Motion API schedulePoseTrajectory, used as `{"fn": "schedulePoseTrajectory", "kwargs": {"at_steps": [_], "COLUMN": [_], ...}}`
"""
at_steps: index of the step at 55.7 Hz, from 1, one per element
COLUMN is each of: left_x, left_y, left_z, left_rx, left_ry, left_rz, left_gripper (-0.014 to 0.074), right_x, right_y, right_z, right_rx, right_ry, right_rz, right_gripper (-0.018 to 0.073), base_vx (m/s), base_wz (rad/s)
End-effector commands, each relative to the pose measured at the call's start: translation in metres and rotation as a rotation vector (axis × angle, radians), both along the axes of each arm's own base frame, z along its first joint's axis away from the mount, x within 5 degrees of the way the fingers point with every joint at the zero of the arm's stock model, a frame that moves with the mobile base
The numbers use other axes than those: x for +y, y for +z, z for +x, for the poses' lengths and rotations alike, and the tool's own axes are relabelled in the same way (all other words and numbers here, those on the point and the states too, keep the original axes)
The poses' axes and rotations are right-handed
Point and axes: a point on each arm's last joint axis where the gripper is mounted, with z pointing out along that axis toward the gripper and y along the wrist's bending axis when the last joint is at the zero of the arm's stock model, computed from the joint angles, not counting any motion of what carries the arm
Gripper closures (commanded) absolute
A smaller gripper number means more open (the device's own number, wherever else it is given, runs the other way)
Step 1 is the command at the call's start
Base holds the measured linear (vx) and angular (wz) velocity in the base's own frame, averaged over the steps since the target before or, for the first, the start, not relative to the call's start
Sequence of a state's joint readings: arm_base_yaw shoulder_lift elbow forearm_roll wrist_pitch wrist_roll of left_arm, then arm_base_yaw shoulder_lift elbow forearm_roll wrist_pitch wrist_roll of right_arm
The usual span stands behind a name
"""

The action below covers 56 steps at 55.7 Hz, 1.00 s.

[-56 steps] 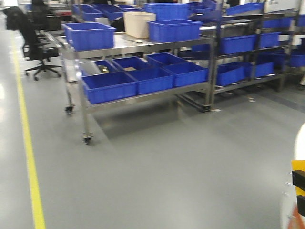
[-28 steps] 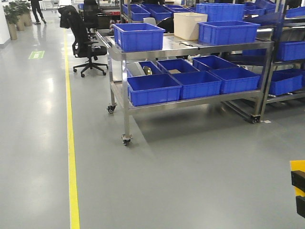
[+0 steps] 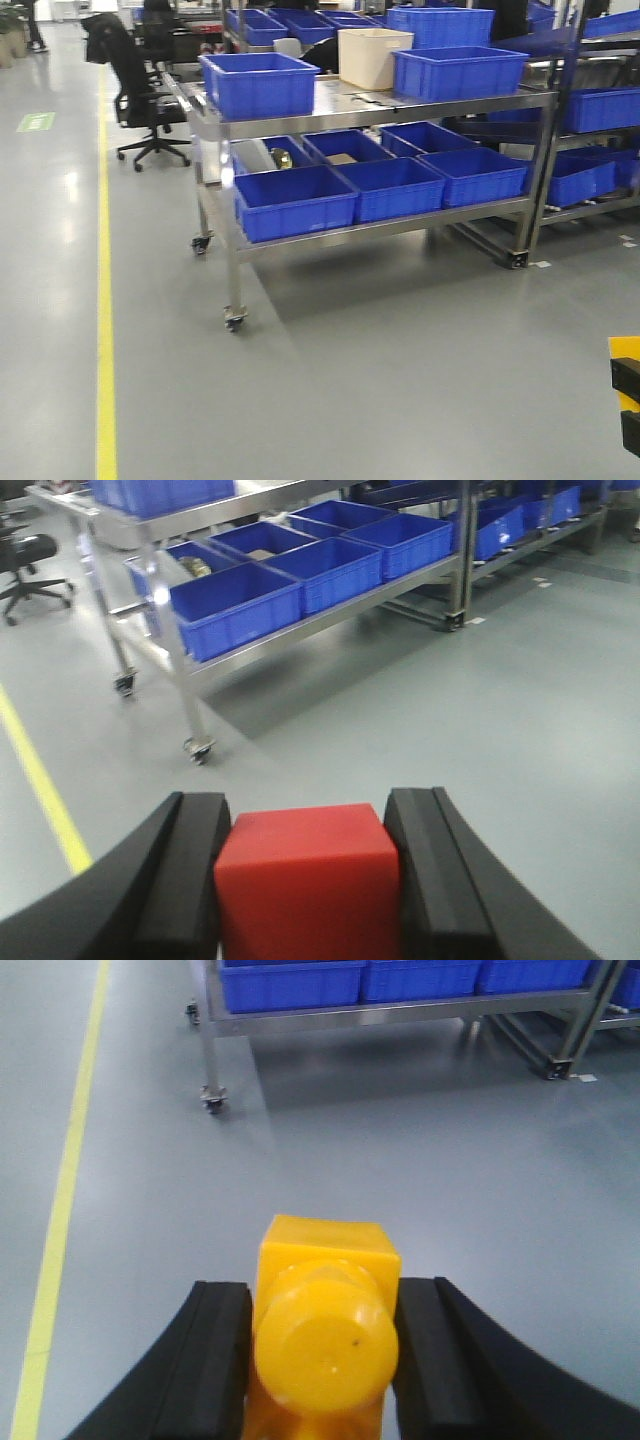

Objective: Pick red and yellow blocks into blue bin
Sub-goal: 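Drive the base to the blue bin holding both blocks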

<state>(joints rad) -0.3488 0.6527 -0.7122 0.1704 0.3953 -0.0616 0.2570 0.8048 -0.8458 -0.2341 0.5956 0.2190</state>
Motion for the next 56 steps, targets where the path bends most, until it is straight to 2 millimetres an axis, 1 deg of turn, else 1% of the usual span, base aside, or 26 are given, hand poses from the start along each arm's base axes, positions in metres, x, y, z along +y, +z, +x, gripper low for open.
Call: {"fn": "schedulePoseTrajectory", "kwargs": {"at_steps": [1,56], "left_x": [-0.0016,-0.0016], "left_y": [0.0169,0.0167], "left_z": [-0.0008,-0.0008], "left_rx": [-0.105,-0.104], "left_ry": [-0.018,-0.017], "left_rz": [-0.040,-0.039], "left_gripper": [0.0594,0.0594], "right_x": [0.0000,0.0000], "right_y": [0.0174,0.0174], "right_z": [0.0005,0.0005], "right_rx": [-0.113,-0.113], "right_ry": [0.015,0.015], "right_rz": [-0.005,-0.005], "right_gripper": [0.0568,0.0568], "base_vx": [0.45,0.53], "base_wz": [-0.32,-0.34]}}
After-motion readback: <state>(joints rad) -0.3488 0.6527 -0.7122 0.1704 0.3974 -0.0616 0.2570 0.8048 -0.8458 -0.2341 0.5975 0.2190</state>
